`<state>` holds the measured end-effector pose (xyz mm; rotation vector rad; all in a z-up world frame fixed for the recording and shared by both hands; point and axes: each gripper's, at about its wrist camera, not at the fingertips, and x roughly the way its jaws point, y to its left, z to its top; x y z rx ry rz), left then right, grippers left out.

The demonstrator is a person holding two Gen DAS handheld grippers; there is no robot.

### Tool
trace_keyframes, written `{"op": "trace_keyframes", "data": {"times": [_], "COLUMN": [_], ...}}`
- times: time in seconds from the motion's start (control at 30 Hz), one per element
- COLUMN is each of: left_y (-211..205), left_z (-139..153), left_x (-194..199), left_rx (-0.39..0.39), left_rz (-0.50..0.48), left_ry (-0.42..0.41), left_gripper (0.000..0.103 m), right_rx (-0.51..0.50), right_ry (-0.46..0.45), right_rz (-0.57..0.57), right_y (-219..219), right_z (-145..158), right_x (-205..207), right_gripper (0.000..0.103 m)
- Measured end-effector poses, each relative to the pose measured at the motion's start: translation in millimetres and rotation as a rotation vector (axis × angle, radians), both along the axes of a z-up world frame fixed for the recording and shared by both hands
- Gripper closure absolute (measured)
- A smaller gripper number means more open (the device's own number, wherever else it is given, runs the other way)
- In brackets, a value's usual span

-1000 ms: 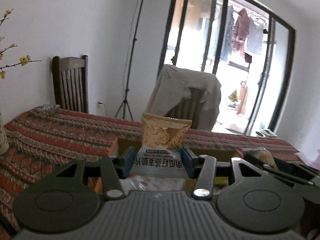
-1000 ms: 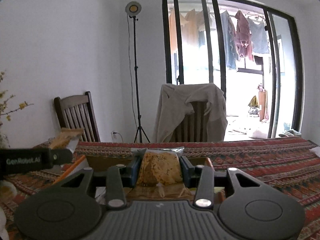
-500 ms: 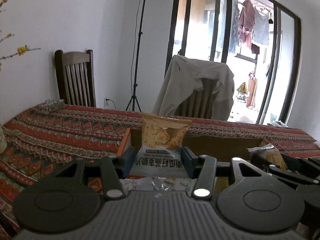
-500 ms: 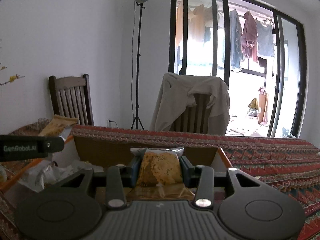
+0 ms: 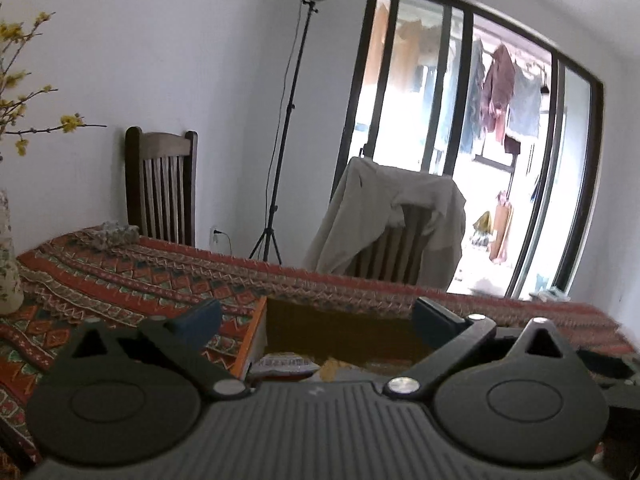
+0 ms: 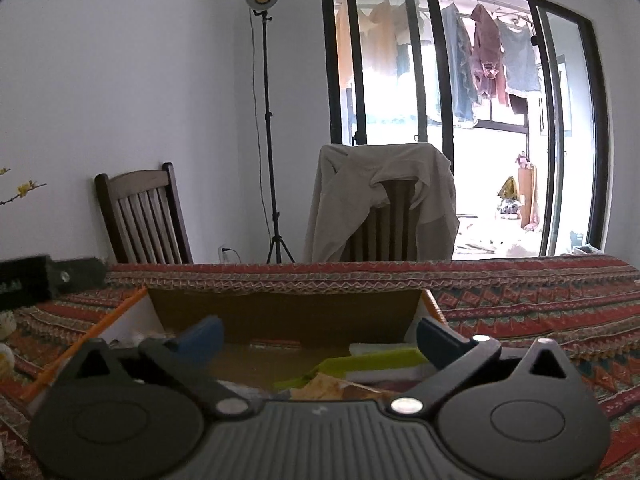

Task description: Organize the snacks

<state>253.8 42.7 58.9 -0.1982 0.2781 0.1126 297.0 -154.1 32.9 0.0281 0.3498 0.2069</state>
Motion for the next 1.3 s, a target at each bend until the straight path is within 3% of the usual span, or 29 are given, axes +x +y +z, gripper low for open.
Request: {"op": "trace_keyframes", "data": {"times": [0.2,0.5,0.9,1.3], "left_y": [6.1,9.2,-7.6,-29.8], "left_z": [14.0,17.8,-19.4,-50.9], "left_x": [-23.4,-72.0,-147.3,-207.4], "left_rx": [0.000,-0.004,0.036,0.056], "left_rz": [0.014,-0.034,-0.110,-0.134], "left_ry": [-0.012,0.078,0.166,0.205], "left_gripper": [0.000,0.000,0.000,0.000], "right_rx": [-0.038,-0.013,-0.019,0.003], "right_ry": [0.001,0.021,0.053,0.131], "right_rz": [-0.007,0.003,0.031,0.054], "right_y": [-15.8,-50.1,-67.1,-69.8], "right_z": [16.0,16.9,-7.0,-41.8], "right_x": [-26.7,-82.9,-163.3,-208.1], "right_gripper": [0.000,0.000,0.000,0.000]}}
